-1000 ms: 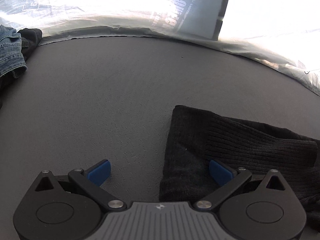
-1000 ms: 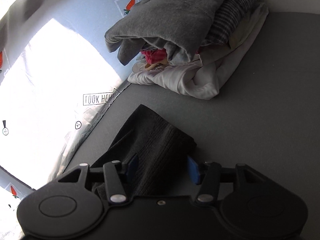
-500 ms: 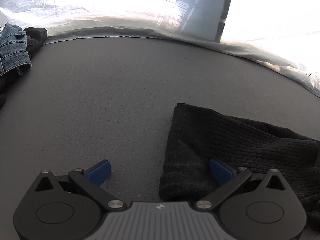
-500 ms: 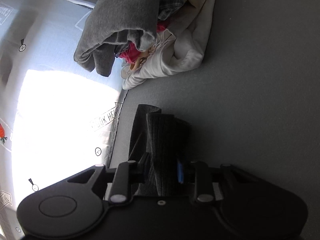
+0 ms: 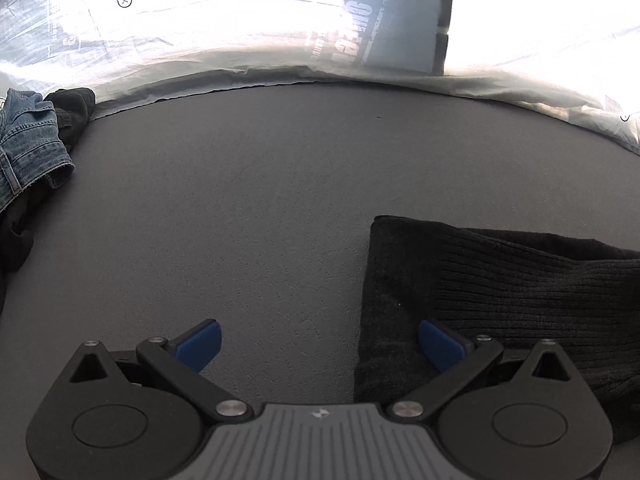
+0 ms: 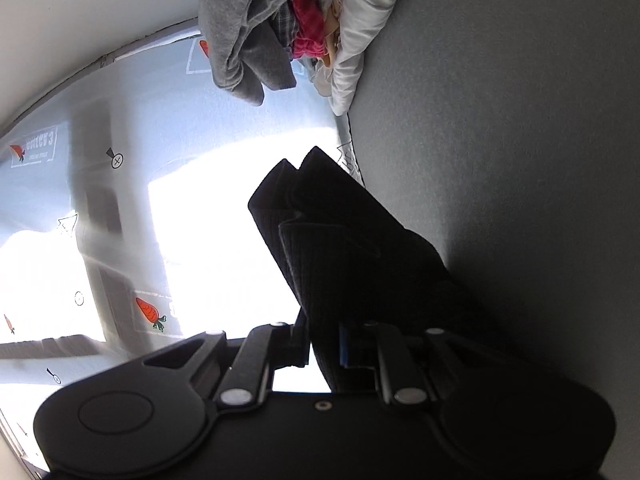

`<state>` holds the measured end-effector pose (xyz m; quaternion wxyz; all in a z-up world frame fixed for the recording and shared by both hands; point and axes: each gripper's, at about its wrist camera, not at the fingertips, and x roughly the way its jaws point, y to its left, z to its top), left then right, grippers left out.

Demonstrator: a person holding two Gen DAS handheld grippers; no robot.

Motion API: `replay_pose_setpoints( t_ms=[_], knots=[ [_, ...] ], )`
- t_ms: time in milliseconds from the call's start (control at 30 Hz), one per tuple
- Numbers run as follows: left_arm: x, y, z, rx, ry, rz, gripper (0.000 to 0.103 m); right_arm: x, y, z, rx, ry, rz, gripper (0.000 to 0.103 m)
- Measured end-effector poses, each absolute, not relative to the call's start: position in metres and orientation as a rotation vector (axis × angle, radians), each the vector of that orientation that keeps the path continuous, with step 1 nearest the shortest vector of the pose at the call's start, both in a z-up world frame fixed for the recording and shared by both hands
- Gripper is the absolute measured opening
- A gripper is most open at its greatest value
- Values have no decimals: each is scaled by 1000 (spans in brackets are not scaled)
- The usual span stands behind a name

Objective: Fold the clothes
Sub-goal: 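Lift the sweater end with the right gripper, fold it over the rest, release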

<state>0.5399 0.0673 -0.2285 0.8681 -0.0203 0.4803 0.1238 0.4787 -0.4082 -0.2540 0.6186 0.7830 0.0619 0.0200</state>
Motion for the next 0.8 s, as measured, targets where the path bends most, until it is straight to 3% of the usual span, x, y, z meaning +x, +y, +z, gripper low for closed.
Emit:
replay_pose_setpoints(
  t_ms=[300,533,800],
  knots=[
    [537,52,-232,64,939,247,103,505,-308,-249,1849,309,225,13],
    [537,66,-235,-18,951,214,103,535,-243,-242,1805,490,358,13],
    [538,75,-238,-102,965,205,103,556,-205,-256,1636,817,325,18]
  ],
)
